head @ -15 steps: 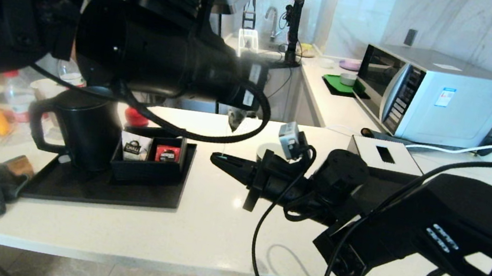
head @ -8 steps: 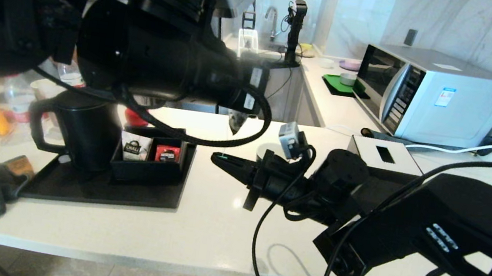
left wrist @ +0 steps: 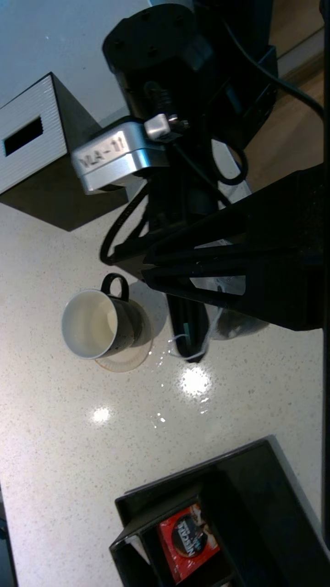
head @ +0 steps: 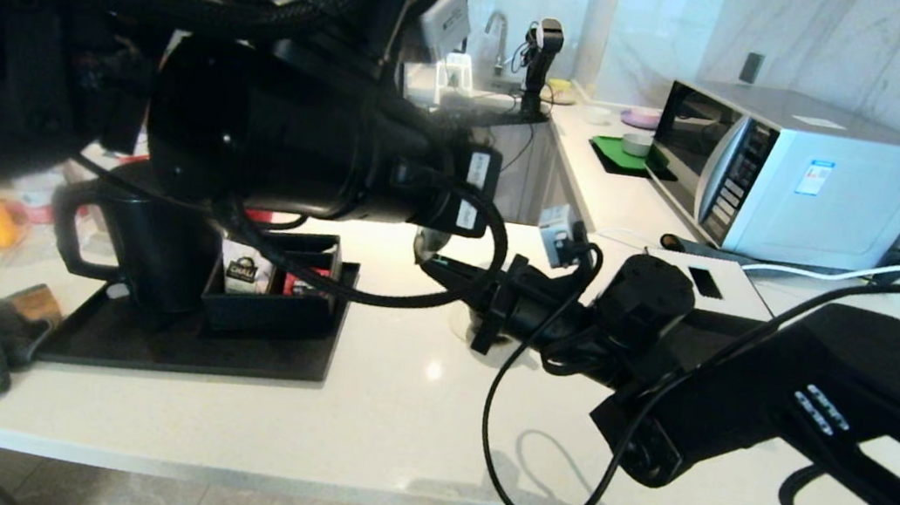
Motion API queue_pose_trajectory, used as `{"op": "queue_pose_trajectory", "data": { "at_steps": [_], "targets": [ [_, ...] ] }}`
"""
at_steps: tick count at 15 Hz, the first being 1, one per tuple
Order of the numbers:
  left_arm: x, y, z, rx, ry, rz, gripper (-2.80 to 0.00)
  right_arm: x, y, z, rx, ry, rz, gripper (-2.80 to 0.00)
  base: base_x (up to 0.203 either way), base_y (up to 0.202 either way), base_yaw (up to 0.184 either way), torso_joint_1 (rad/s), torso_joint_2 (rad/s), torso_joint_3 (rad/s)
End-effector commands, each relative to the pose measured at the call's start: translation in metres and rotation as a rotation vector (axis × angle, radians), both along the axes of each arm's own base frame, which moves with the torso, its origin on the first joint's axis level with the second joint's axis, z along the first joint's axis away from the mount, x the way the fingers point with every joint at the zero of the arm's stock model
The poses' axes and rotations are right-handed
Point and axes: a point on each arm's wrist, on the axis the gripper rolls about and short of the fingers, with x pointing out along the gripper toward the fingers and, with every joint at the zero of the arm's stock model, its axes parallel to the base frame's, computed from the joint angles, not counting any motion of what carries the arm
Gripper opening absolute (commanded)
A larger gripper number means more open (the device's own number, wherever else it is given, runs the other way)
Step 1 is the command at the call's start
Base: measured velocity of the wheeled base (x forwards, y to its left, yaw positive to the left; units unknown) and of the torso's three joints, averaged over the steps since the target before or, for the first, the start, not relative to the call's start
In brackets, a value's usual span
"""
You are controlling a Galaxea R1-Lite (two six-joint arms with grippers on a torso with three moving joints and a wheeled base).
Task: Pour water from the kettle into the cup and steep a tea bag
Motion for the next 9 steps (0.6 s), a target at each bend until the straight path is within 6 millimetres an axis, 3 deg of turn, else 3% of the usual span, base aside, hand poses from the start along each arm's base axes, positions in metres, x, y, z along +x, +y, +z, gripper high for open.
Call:
{"op": "queue_pose_trajectory", "data": {
  "at_steps": [1,9],
  "targets": [
    [-0.004,0.0,-0.001,-0.009,0.01,0.006,-2.8,0.005,-0.007,0.002,0.006,-0.009,-0.017,-2.8,0.0,0.0,0.0,0.0,0.0,0.0],
    [-0.017,-0.008,-0.026,0.017,0.083,0.034,-2.8,0.024,-0.029,0.011,0.015,-0.024,-0.084,-2.8,0.0,0.0,0.0,0.0,0.0,0.0]
  ]
}}
